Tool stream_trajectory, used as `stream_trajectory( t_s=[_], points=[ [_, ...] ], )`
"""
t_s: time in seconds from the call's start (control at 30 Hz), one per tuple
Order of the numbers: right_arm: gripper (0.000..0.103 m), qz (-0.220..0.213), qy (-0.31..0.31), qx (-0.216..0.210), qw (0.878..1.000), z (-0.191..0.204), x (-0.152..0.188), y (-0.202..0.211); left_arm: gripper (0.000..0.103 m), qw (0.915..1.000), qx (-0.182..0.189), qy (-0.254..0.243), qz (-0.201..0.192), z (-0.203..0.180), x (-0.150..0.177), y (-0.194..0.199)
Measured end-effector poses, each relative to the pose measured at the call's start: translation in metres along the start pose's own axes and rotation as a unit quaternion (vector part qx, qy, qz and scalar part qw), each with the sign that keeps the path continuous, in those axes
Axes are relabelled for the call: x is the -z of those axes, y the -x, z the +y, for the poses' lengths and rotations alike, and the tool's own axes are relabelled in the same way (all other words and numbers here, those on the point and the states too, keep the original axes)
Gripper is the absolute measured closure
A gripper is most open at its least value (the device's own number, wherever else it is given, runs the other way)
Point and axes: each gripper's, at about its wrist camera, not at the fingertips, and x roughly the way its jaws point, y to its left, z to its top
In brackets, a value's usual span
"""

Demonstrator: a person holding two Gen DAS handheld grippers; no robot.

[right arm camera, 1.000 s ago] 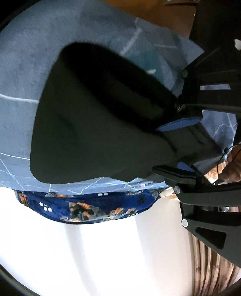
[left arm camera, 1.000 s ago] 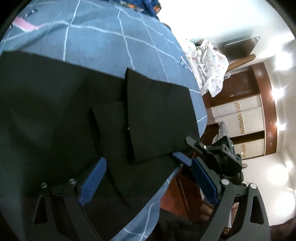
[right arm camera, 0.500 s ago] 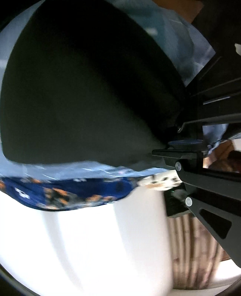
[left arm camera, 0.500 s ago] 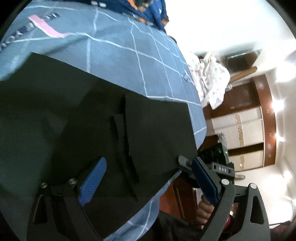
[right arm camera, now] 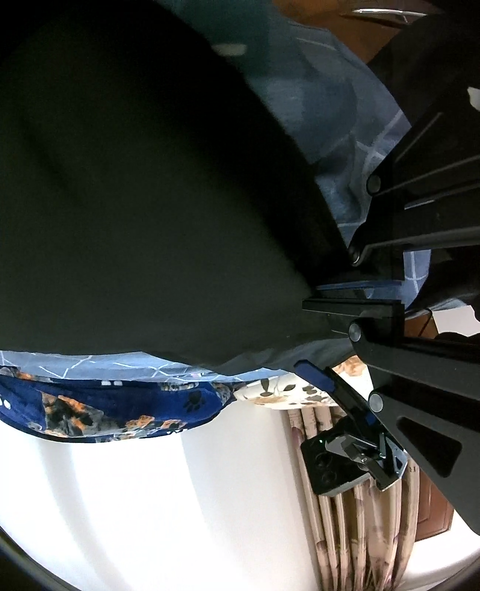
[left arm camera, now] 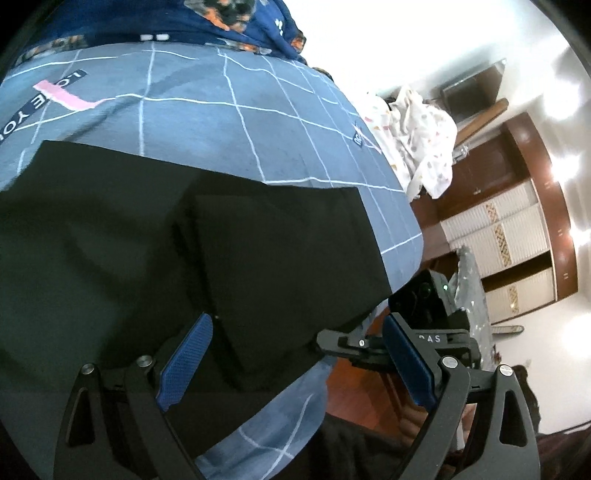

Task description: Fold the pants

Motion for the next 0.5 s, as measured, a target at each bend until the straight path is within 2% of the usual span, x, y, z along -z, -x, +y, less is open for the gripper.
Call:
stream_trajectory(
  t_s=[0.33,0.43,0.5],
  points=[
    [0.099,0.017,0.001,0.0,1.0,-0.002,0.008,-0.002,0.01,0.9993,-0.017,0.005,-0.032,-0.004,-0.003,0.01],
    [0.097,0.037,0.025,-0.005,0.999,0.005,0.013,0.005,0.01,0.999,-0.024,-0.022,-0.032,-0.013,-0.007,0.002],
    [0.096,0.03,0.051,-0.019,0.998,0.016,0.012,0.026,0.01,0.9985,-0.031,-0.03,-0.033,-0.015,-0.008,-0.005]
  ],
)
